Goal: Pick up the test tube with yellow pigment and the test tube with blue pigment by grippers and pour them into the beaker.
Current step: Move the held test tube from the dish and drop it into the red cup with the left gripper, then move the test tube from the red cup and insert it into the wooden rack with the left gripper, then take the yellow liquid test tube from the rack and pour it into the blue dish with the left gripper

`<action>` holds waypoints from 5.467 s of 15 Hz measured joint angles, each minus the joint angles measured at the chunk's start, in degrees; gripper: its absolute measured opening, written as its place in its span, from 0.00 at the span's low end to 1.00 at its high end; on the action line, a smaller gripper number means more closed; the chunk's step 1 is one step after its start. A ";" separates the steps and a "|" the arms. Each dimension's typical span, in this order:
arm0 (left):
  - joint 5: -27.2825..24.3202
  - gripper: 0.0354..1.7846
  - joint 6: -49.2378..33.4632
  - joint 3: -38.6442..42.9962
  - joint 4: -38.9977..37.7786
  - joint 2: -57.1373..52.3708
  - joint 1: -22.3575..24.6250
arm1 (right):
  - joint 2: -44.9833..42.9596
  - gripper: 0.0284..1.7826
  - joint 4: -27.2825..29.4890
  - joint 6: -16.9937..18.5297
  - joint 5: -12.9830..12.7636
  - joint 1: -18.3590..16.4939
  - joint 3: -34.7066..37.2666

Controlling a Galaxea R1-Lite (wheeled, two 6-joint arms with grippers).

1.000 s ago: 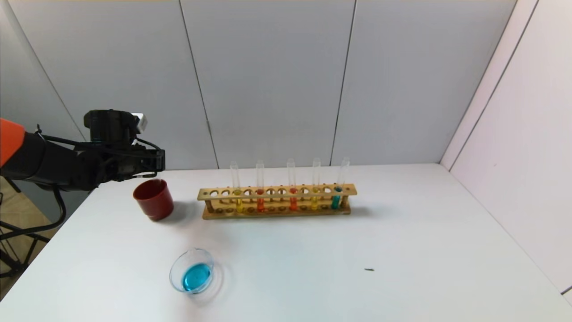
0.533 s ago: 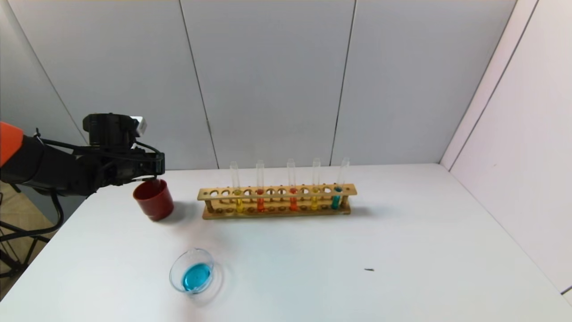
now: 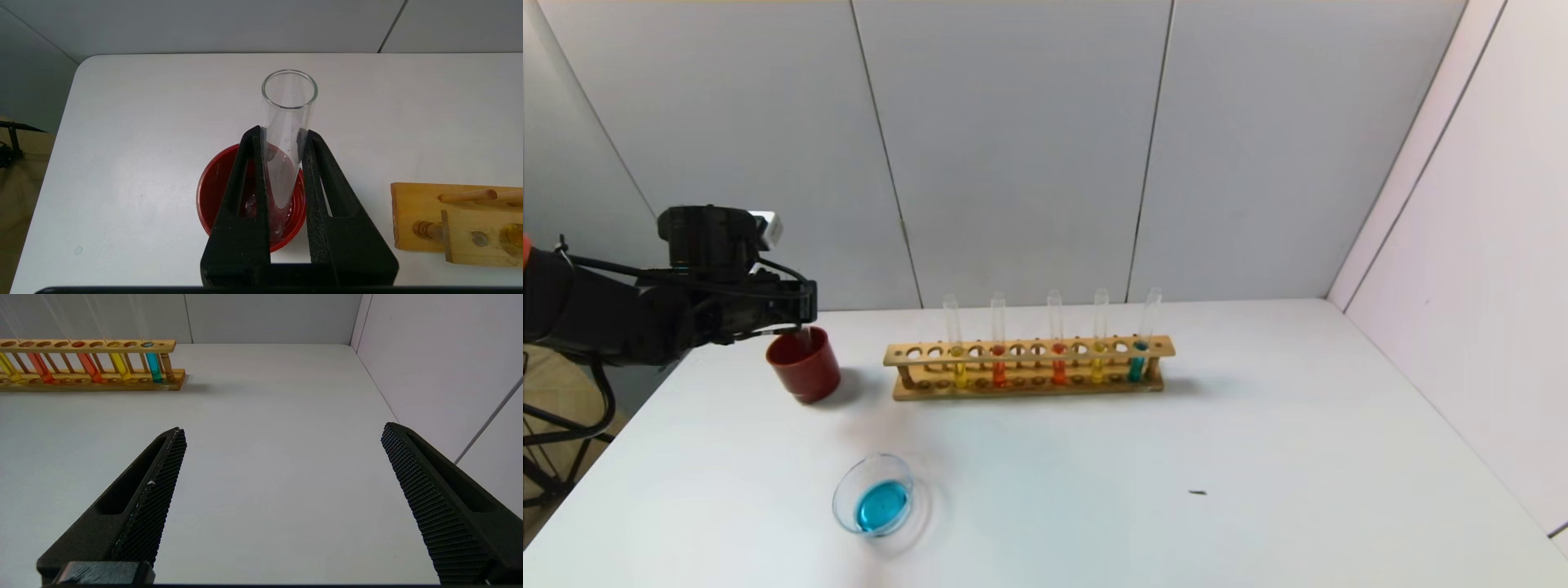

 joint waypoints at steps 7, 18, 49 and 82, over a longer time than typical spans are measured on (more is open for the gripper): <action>0.09 0.39 0.17 3.06 -1.60 -1.88 0.26 | 0.00 0.98 0.01 0.00 0.00 0.00 0.00; -0.29 0.97 0.37 8.20 -2.95 -8.63 -2.52 | 0.00 0.98 0.00 0.02 0.00 0.00 0.00; 8.33 0.97 -6.49 11.17 -19.88 2.10 -27.97 | 0.00 0.98 0.00 0.00 0.00 0.00 0.00; 8.39 0.15 -4.34 7.63 -18.91 2.34 -26.78 | 0.00 0.98 0.00 0.00 0.00 0.00 0.00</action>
